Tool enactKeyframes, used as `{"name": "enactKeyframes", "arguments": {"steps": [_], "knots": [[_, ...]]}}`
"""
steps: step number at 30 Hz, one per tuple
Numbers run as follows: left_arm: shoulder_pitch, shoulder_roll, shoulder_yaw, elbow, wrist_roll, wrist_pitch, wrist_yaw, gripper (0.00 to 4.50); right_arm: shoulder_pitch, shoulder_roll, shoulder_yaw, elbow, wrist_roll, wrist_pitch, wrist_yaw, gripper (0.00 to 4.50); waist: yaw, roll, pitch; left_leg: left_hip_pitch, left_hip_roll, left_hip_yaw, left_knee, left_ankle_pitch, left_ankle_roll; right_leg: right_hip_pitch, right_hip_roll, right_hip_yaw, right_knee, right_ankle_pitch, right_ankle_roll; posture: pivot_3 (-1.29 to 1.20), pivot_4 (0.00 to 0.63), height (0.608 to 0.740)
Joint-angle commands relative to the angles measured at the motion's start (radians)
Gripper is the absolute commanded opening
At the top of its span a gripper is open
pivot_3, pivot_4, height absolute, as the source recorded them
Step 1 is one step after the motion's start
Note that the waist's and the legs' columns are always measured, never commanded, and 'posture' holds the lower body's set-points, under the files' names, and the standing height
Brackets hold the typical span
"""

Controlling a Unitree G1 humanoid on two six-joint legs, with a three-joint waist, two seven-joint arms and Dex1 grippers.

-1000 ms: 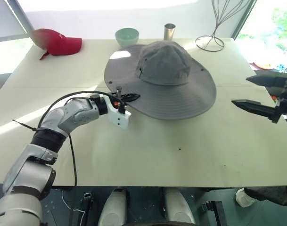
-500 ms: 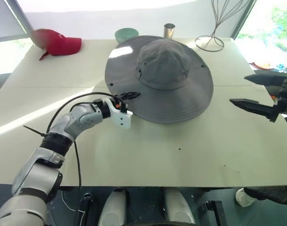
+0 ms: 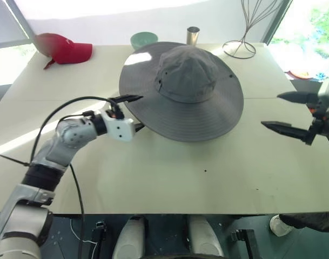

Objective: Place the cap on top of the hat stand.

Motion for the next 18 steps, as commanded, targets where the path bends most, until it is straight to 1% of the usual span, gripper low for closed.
{"name": "enactKeyframes", "arguments": {"steps": [1,4,9,12,14,16,18], "knots": [[0.018,0.068,0.122,-0.147,-0.241,0.209,-0.133,4.48,0.021,-0.017,-0.025,-0.093,-0.007,-0.031,0.019,4.5,0.0,0.0,0.0,0.0,0.0,0.0,0.0,0.0,0.0,0.0,0.0,0.0,0.0,0.0,0.0,0.0,0.15,0.74],[0.055,0.144,0.193,-0.264,-0.429,0.444,-0.249,4.48,0.018,-0.008,-0.022,-0.122,0.002,-0.022,0.009,4.5,-0.002,0.0,0.0,0.001,0.0,0.0,0.0,0.0,0.0,0.001,0.0,0.0,0.0,0.0,0.0,0.0,0.15,0.74],[0.129,0.285,0.333,-0.408,-0.715,0.81,-0.399,4.48,0.016,-0.012,0.021,-0.153,-0.044,-0.06,-0.002,4.5,-0.004,0.0,0.0,0.001,0.001,0.0,0.0,0.0,0.0,0.001,0.001,0.0,0.0,0.0,0.0,0.0,0.15,0.74],[0.131,0.351,0.428,-0.432,-0.902,1.022,-0.459,4.48,0.018,0.004,0.086,-0.193,-0.105,-0.113,-0.036,4.5,-0.006,0.0,0.0,0.001,0.001,0.0,0.0,0.0,0.0,0.001,0.001,0.0,0.0,0.0,0.0,0.0,0.15,0.74],[0.116,0.375,0.478,-0.429,-0.988,1.113,-0.485,4.48,0.021,0.024,0.123,-0.229,-0.127,-0.138,-0.056,4.5,-0.005,0.0,0.0,0.001,0.001,0.0,0.0,0.0,0.0,0.001,0.001,0.0,0.0,0.0,0.0,0.0,0.15,0.74],[0.07,0.386,0.517,-0.405,-1.074,1.205,-0.481,4.48,0.027,0.043,0.14,-0.268,-0.112,-0.14,-0.058,4.5,-0.002,0.0,0.0,0.001,0.001,0.0,0.0,0.0,0.0,0.001,0.001,0.0,0.0,0.0,0.0,0.0,0.15,0.74],[0.016,0.383,0.549,-0.372,-1.136,1.28,-0.456,4.48,0.002,0.058,0.126,-0.292,-0.032,-0.073,-0.06,4.5,-0.002,0.0,0.0,0.001,0.001,0.0,0.0,0.0,0.0,0.001,0.001,0.0,0.0,0.0,0.0,0.0,0.15,0.74]]}}
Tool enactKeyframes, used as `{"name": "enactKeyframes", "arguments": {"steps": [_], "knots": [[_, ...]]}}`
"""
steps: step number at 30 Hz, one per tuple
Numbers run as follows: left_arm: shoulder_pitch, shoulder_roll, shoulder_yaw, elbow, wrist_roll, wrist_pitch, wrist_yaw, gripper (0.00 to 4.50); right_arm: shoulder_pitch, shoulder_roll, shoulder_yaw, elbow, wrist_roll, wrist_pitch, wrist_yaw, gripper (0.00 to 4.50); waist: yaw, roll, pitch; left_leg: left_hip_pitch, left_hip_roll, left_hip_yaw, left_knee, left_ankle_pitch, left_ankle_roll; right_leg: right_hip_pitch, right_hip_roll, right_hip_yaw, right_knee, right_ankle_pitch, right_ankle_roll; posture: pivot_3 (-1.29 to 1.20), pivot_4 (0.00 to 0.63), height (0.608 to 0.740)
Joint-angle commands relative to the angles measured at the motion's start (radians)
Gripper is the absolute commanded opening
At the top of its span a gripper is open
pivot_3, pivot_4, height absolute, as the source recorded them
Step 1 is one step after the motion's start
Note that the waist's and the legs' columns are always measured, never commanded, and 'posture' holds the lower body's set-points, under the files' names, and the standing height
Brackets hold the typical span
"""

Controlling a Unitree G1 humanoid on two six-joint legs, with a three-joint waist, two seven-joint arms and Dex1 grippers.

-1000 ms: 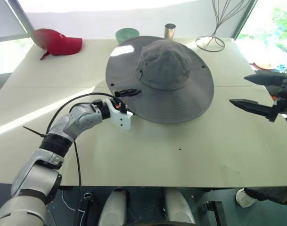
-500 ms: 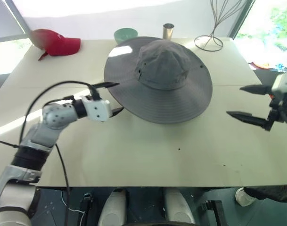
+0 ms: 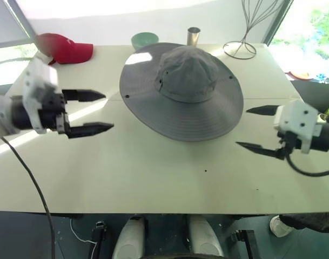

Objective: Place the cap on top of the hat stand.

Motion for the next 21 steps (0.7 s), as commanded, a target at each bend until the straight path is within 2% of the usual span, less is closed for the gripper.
{"name": "enactKeyframes", "arguments": {"steps": [1,7,11,16,21], "knots": [[-0.079,0.019,0.084,0.042,-0.104,0.113,0.033,4.48,-0.041,0.01,-0.049,-0.053,0.113,0.076,-0.008,4.5,-0.002,0.0,0.0,0.0,0.0,0.0,0.0,0.0,0.0,0.0,0.0,0.0,0.0,0.0,0.0,0.0,0.15,0.74],[-0.088,0.046,0.095,0.067,-0.034,0.104,-0.008,4.48,-0.098,-0.038,-0.12,0.083,0.216,0.18,0.049,4.5,-0.003,0.0,0.0,0.001,0.0,0.0,-0.001,0.0,0.0,0.0,0.0,0.0,0.0,0.0,0.0,0.0,0.15,0.74],[-0.075,0.062,0.089,0.115,0.038,0.066,-0.041,4.48,-0.104,-0.114,-0.148,0.279,0.188,0.161,0.159,4.5,-0.001,0.0,0.0,0.001,0.0,0.001,-0.001,0.0,0.0,0.0,0.0,0.0,-0.001,0.0,0.0,0.0,0.15,0.74],[-0.064,0.054,0.084,0.161,0.108,0.019,-0.069,4.48,-0.181,-0.161,-0.143,0.457,0.212,0.176,0.231,4.5,-0.003,0.0,0.0,0.0,0.0,0.001,-0.001,0.0,0.0,0.0,0.0,0.0,-0.001,0.0,0.0,0.0,0.15,0.74],[-0.066,0.025,0.087,0.166,0.129,0.012,-0.054,4.48,-0.23,-0.165,-0.102,0.524,0.186,0.16,0.255,4.5,-0.007,0.001,0.0,0.0,0.001,0.002,-0.002,0.0,0.0,-0.001,0.0,0.001,-0.001,0.0,0.0,0.0,0.15,0.74]]}}
